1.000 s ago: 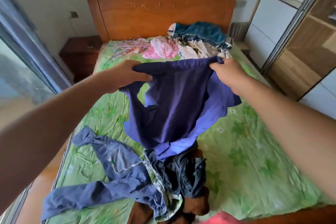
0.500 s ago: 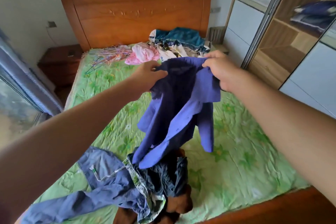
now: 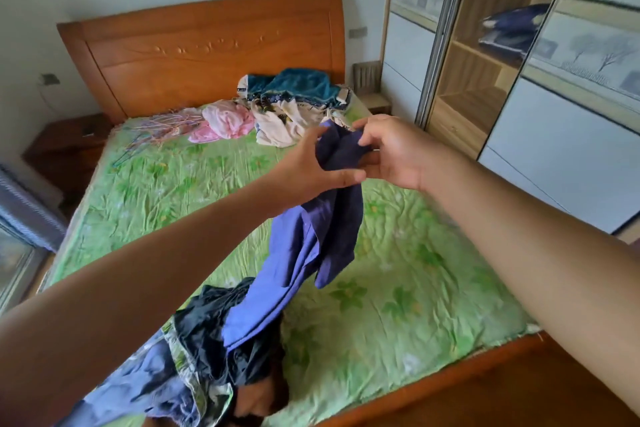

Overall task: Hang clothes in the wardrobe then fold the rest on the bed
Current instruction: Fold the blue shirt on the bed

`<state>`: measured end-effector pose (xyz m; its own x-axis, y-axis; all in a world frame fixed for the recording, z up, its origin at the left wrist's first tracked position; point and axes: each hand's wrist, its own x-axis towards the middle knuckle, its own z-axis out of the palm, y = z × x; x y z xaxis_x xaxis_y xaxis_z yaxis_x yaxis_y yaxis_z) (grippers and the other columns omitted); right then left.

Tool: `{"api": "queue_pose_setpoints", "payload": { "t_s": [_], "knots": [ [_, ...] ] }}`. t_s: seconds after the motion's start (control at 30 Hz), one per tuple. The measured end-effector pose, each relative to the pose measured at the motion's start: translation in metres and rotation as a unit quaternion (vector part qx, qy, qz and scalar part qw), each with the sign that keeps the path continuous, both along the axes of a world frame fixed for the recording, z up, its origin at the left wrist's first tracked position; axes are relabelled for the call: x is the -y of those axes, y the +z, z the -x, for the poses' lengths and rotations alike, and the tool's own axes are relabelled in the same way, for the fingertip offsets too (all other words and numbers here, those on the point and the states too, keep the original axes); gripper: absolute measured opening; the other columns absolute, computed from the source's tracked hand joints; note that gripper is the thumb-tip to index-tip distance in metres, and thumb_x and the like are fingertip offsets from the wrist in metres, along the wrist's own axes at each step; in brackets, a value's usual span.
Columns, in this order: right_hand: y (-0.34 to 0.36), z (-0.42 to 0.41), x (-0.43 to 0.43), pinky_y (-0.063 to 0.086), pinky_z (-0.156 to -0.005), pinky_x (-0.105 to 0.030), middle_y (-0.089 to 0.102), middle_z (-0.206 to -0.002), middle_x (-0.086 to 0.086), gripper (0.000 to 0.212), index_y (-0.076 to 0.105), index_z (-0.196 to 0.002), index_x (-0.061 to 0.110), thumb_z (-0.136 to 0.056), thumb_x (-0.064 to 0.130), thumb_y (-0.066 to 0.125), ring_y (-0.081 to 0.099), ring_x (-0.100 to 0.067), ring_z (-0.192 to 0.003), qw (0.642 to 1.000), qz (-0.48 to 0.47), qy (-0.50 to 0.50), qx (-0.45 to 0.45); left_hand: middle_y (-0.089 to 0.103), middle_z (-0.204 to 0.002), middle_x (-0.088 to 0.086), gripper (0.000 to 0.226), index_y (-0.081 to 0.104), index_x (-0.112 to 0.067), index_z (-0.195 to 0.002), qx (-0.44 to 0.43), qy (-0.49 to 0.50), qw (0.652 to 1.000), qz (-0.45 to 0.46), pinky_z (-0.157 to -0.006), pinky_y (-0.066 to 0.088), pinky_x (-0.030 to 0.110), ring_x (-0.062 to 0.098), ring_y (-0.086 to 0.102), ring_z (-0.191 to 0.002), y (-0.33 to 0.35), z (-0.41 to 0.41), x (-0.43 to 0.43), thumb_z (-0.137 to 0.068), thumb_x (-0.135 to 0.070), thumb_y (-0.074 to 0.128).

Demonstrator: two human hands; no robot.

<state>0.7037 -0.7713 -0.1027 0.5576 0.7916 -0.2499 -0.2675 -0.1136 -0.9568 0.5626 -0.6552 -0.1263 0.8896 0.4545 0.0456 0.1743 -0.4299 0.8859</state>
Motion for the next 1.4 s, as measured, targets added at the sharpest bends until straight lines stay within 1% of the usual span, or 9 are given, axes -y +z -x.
{"api": "queue_pose_setpoints", "payload": {
  "t_s": [0.13,0.33,0.43,0.57,0.73,1.0,1.17,1.3,1.4],
  "knots": [
    [-0.005,-0.034,0.040,0.061,-0.074,-0.042,0.068,-0.095,-0.016,0.043,0.054,-0.112,0.014,-0.085,-0.012,0.034,0.075,-0.030,-0.075,0.996,0.053,-0.011,0.073,0.064,-0.119,0.010,0.058,0.051,-0.008,-0.137,0.015,0.043,0.979,-0.197,-0.080,0.042,0.025,0.027,0.061,-0.107,-0.007,-0.038,0.033,-0.081,0.002,0.067],
    [-0.017,-0.089,0.089,0.056,-0.071,-0.039,0.073,-0.099,-0.019,0.022,0.056,-0.121,0.018,-0.099,0.016,0.056,0.068,-0.032,-0.077,0.898,0.273,0.086,0.335,0.070,-0.101,0.006,0.043,0.066,-0.013,-0.111,0.048,0.052,0.986,-0.154,-0.080,0.051,0.031,0.021,0.063,-0.094,0.004,-0.069,0.038,-0.078,0.010,0.051],
    [-0.031,-0.107,0.094,0.049,-0.070,-0.032,0.065,-0.106,-0.012,0.029,0.061,-0.122,0.021,-0.095,0.028,0.069,0.062,-0.025,-0.083,0.872,0.273,0.098,0.394,0.071,-0.097,0.003,0.046,0.066,-0.029,-0.100,0.063,0.053,0.990,-0.116,-0.075,0.052,0.025,0.014,0.064,-0.088,0.011,-0.072,0.033,-0.078,0.009,0.050],
    [-0.052,-0.109,0.079,0.047,-0.078,-0.035,0.067,-0.099,-0.007,0.018,0.061,-0.104,0.026,-0.091,0.024,0.073,0.063,-0.026,-0.094,0.884,0.220,0.117,0.396,0.072,-0.099,0.002,0.045,0.066,-0.032,-0.098,0.077,0.065,0.992,-0.075,-0.075,0.053,0.019,0.008,0.065,-0.089,0.016,-0.070,0.022,-0.081,0.007,0.051],
    [-0.036,-0.118,0.056,0.052,-0.072,-0.041,0.065,-0.085,-0.008,0.023,0.059,-0.085,0.021,-0.092,0.000,0.063,0.062,-0.028,-0.085,0.960,0.024,-0.102,0.260,0.067,-0.082,-0.005,0.025,0.067,-0.024,-0.098,0.040,0.060,0.994,-0.083,-0.067,0.049,0.020,0.000,0.061,-0.072,0.016,-0.061,-0.010,-0.088,-0.001,0.063],
    [0.003,-0.110,0.020,0.054,-0.096,-0.041,0.071,-0.099,-0.004,0.026,0.065,-0.105,0.016,-0.090,-0.005,0.063,0.067,-0.017,-0.093,0.934,-0.069,-0.178,0.301,0.070,-0.097,0.010,0.023,0.066,-0.015,-0.104,0.027,0.090,0.984,-0.151,-0.083,0.054,0.049,0.030,0.067,-0.093,0.020,-0.057,-0.062,-0.085,-0.021,0.076],
    [0.002,-0.101,0.014,0.052,-0.097,-0.053,0.070,-0.103,-0.014,0.022,0.065,-0.096,0.014,-0.090,-0.007,0.061,0.068,-0.033,-0.098,0.939,-0.083,-0.205,0.265,0.066,-0.079,-0.017,0.015,0.063,-0.026,-0.096,0.056,0.077,0.979,-0.183,-0.065,0.045,0.022,-0.004,0.058,-0.072,0.021,-0.056,-0.081,-0.087,-0.030,0.075],
    [0.009,-0.090,0.011,0.050,-0.080,-0.041,0.067,-0.086,-0.008,0.015,0.066,-0.088,0.014,-0.076,0.006,0.063,0.063,-0.026,-0.085,0.938,-0.129,-0.227,0.228,0.065,-0.088,-0.001,0.020,0.058,-0.017,-0.103,0.071,0.027,0.970,-0.230,-0.072,0.046,0.035,0.018,0.059,-0.081,0.023,-0.048,-0.086,-0.093,-0.031,0.069],
    [0.015,-0.084,0.006,0.042,-0.074,-0.035,0.060,-0.075,-0.009,0.012,0.063,-0.076,0.011,-0.066,0.008,0.059,0.056,-0.025,-0.078,0.927,-0.177,-0.261,0.202,0.061,-0.084,-0.009,0.022,0.055,-0.019,-0.102,0.103,-0.011,0.967,-0.233,-0.066,0.041,0.019,0.003,0.053,-0.072,0.031,-0.040,-0.081,-0.090,-0.034,0.065]
  ]
}}
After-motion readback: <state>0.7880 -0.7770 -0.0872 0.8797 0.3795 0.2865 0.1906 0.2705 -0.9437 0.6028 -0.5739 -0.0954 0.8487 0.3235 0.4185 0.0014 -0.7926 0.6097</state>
